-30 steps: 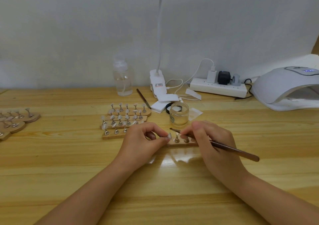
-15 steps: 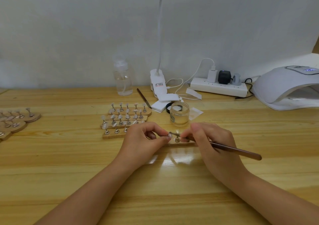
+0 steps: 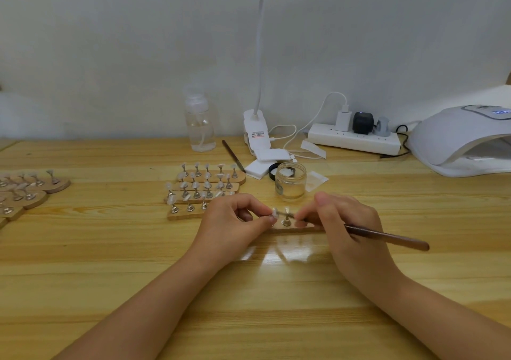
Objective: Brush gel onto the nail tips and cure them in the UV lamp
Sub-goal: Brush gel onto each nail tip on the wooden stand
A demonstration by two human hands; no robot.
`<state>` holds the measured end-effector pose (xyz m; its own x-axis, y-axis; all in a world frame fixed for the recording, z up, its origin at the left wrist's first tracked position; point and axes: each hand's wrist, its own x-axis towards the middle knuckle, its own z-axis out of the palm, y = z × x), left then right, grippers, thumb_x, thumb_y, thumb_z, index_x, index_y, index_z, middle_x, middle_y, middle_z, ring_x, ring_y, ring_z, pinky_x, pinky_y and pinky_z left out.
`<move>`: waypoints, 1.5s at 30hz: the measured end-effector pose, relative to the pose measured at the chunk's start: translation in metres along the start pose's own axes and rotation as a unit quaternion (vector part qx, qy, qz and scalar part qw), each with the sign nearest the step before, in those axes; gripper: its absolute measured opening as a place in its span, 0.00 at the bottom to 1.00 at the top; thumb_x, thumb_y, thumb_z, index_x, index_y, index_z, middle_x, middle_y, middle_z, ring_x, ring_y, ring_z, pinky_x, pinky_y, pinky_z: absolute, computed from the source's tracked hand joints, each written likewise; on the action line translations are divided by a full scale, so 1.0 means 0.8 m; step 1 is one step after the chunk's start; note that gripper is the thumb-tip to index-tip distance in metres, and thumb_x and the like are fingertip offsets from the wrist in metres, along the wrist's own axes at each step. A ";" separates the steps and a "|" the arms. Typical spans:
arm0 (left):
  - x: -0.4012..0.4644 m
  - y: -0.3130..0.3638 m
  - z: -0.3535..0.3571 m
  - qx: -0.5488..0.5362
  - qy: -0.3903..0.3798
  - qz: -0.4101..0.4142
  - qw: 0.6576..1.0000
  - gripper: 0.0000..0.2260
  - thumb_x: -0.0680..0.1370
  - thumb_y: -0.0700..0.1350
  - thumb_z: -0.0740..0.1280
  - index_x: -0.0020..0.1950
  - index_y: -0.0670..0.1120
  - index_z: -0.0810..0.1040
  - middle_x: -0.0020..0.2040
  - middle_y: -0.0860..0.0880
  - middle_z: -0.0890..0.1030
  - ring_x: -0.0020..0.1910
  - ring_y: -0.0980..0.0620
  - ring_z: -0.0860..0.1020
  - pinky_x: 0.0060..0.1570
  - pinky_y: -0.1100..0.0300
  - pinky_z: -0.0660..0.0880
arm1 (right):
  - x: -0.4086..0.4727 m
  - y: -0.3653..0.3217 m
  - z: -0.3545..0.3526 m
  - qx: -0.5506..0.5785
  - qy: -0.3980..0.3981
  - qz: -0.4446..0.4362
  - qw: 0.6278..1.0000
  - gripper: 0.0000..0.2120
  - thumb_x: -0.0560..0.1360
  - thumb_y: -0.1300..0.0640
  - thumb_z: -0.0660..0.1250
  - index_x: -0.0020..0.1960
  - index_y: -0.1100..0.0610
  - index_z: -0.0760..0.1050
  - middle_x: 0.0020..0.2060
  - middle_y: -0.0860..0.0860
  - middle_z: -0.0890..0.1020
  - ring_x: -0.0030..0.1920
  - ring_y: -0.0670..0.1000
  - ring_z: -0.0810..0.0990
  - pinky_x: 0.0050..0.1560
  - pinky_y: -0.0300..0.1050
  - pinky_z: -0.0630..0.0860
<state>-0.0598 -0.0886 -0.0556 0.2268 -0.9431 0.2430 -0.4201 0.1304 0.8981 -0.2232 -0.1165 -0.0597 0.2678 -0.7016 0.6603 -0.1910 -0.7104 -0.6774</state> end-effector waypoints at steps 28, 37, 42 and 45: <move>-0.002 0.001 -0.001 -0.026 -0.005 0.016 1.000 0.04 0.69 0.41 0.73 0.35 0.48 0.81 0.24 0.58 0.77 0.27 0.62 0.72 0.28 0.74 0.66 | 0.000 -0.001 0.000 0.023 -0.010 0.000 1.000 0.19 0.75 0.48 0.55 0.34 0.53 0.80 0.29 0.46 0.81 0.35 0.39 0.79 0.44 0.37 0.72; -0.002 0.000 -0.004 -0.041 -0.012 0.022 0.999 0.10 0.68 0.40 0.74 0.34 0.56 0.82 0.35 0.60 0.82 0.30 0.59 0.73 0.34 0.68 0.71 | 0.003 -0.005 -0.003 0.000 0.008 0.013 1.000 0.16 0.75 0.47 0.53 0.38 0.48 0.78 0.36 0.45 0.81 0.40 0.46 0.79 0.43 0.47 0.75; -0.001 0.001 -0.005 -0.023 -0.025 0.038 0.999 0.12 0.69 0.39 0.73 0.35 0.57 0.81 0.34 0.61 0.82 0.30 0.63 0.73 0.33 0.71 0.70 | 0.003 -0.003 -0.001 0.011 -0.014 0.009 1.000 0.16 0.75 0.47 0.54 0.38 0.48 0.78 0.33 0.47 0.81 0.39 0.46 0.80 0.42 0.46 0.76; -0.002 0.000 -0.005 -0.018 -0.027 0.036 0.999 0.11 0.69 0.39 0.72 0.36 0.57 0.82 0.35 0.60 0.82 0.32 0.60 0.74 0.34 0.71 0.71 | 0.000 -0.001 0.001 0.059 -0.014 0.025 0.998 0.19 0.75 0.46 0.55 0.35 0.51 0.79 0.28 0.49 0.81 0.33 0.41 0.79 0.39 0.32 0.72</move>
<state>-0.0569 -0.0860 -0.0542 0.1489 -0.9457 0.2890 -0.4023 0.2090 0.8913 -0.2226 -0.1162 -0.0596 0.2880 -0.7324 0.6169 -0.0928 -0.6625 -0.7433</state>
